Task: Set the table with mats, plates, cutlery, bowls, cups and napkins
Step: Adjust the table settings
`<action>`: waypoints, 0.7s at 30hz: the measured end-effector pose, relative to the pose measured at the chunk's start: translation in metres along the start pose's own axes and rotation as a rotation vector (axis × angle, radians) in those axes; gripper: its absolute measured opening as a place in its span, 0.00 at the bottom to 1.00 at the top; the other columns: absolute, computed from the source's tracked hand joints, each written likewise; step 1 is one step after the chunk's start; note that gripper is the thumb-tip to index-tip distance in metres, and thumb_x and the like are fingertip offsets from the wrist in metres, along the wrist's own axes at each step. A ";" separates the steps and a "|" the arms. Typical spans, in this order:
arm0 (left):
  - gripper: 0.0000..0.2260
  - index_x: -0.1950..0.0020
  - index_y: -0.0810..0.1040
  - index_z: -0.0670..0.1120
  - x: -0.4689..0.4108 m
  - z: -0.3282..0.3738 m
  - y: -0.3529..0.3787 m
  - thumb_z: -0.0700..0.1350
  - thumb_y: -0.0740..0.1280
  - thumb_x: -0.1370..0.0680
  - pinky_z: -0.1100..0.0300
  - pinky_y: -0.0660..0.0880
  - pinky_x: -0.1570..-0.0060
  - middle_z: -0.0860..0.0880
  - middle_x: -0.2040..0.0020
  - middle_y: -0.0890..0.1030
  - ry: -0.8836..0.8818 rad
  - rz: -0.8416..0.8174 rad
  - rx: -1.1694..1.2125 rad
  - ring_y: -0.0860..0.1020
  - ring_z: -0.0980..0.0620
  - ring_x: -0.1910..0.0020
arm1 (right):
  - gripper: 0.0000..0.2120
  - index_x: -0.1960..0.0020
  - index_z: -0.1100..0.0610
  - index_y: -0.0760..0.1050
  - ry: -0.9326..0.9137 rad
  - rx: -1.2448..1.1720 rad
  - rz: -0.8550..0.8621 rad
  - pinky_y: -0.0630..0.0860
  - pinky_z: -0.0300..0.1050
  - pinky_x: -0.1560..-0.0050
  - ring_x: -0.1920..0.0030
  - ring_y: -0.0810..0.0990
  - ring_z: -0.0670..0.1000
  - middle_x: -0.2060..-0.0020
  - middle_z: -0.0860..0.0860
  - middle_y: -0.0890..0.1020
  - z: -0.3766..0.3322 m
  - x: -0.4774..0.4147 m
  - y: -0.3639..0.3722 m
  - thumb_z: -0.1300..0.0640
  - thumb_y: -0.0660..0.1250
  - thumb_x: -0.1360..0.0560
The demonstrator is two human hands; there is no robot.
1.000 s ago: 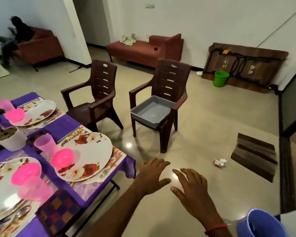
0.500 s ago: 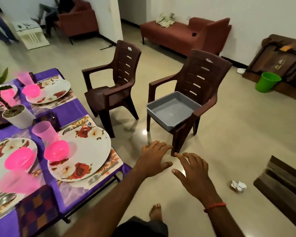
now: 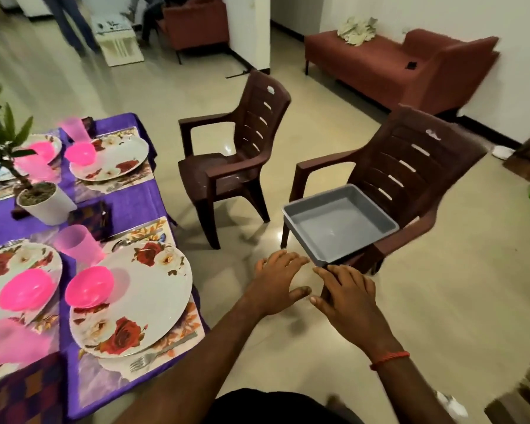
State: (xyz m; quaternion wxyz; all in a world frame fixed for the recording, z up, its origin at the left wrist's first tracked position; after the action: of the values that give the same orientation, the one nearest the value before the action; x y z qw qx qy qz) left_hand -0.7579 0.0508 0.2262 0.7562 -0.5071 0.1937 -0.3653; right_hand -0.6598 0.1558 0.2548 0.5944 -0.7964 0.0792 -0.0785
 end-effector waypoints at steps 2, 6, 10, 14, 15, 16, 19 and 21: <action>0.30 0.22 0.61 0.59 -0.011 -0.014 -0.005 0.63 0.65 0.21 0.43 0.55 0.26 0.54 0.21 0.63 -0.070 0.022 0.016 0.55 0.50 0.20 | 0.28 0.24 0.41 0.63 -0.061 0.003 -0.028 0.56 0.52 0.28 0.26 0.60 0.50 0.28 0.46 0.68 0.003 -0.026 0.000 0.35 0.58 0.22; 0.30 0.21 0.60 0.60 -0.034 -0.043 -0.017 0.64 0.64 0.21 0.43 0.54 0.25 0.55 0.20 0.62 -0.223 0.073 0.016 0.54 0.50 0.19 | 0.29 0.26 0.41 0.64 -0.206 0.010 -0.041 0.59 0.52 0.31 0.29 0.62 0.51 0.30 0.47 0.69 0.005 -0.081 -0.003 0.32 0.53 0.23; 0.29 0.21 0.60 0.60 -0.055 -0.063 -0.036 0.63 0.64 0.21 0.42 0.55 0.24 0.55 0.20 0.61 -0.380 0.154 0.021 0.53 0.51 0.19 | 0.29 0.25 0.40 0.63 -0.381 0.029 -0.121 0.58 0.51 0.30 0.27 0.62 0.50 0.28 0.47 0.68 0.002 -0.137 -0.002 0.32 0.55 0.23; 0.28 0.22 0.61 0.58 -0.068 -0.073 -0.053 0.62 0.64 0.20 0.40 0.56 0.24 0.56 0.21 0.62 -0.491 0.213 0.034 0.54 0.51 0.20 | 0.33 0.24 0.40 0.61 -0.542 0.043 -0.179 0.58 0.50 0.30 0.27 0.62 0.50 0.28 0.46 0.67 -0.008 -0.179 -0.001 0.31 0.48 0.26; 0.28 0.22 0.62 0.58 -0.067 -0.077 -0.056 0.62 0.64 0.21 0.40 0.57 0.25 0.56 0.22 0.62 -0.528 0.235 0.032 0.55 0.51 0.20 | 0.34 0.24 0.40 0.62 -0.582 0.029 -0.196 0.58 0.49 0.30 0.27 0.62 0.50 0.28 0.46 0.68 -0.013 -0.188 0.000 0.30 0.46 0.27; 0.29 0.22 0.62 0.58 -0.066 -0.079 -0.058 0.62 0.64 0.21 0.40 0.57 0.25 0.56 0.22 0.63 -0.558 0.253 0.035 0.55 0.51 0.20 | 0.35 0.24 0.40 0.62 -0.613 0.014 -0.208 0.57 0.48 0.31 0.28 0.62 0.50 0.29 0.45 0.68 -0.017 -0.193 0.000 0.30 0.45 0.28; 0.29 0.22 0.62 0.58 -0.052 -0.091 -0.065 0.63 0.64 0.20 0.41 0.57 0.27 0.56 0.22 0.63 -0.665 0.311 0.033 0.56 0.52 0.20 | 0.36 0.25 0.41 0.64 -0.698 -0.026 -0.236 0.58 0.48 0.33 0.30 0.64 0.50 0.31 0.46 0.69 -0.033 -0.210 0.004 0.29 0.45 0.28; 0.29 0.22 0.62 0.59 -0.040 -0.100 -0.067 0.63 0.63 0.20 0.42 0.57 0.27 0.56 0.22 0.63 -0.739 0.342 0.038 0.56 0.53 0.21 | 0.35 0.25 0.42 0.65 -0.767 -0.026 -0.278 0.59 0.49 0.34 0.31 0.65 0.50 0.32 0.46 0.70 -0.049 -0.214 0.013 0.30 0.46 0.28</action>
State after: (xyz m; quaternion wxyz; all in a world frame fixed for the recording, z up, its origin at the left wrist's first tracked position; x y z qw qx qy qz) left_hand -0.8742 0.0034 0.2427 0.8339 -0.5508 -0.0163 -0.0310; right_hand -0.8799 0.1534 0.2495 0.5545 -0.7785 -0.2557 0.1454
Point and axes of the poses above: each hand's wrist, its own x-axis away from the middle knuckle, its own y-axis out of the palm, z = x × y, the point moved 10 cm from there along -x, towards the middle knuckle
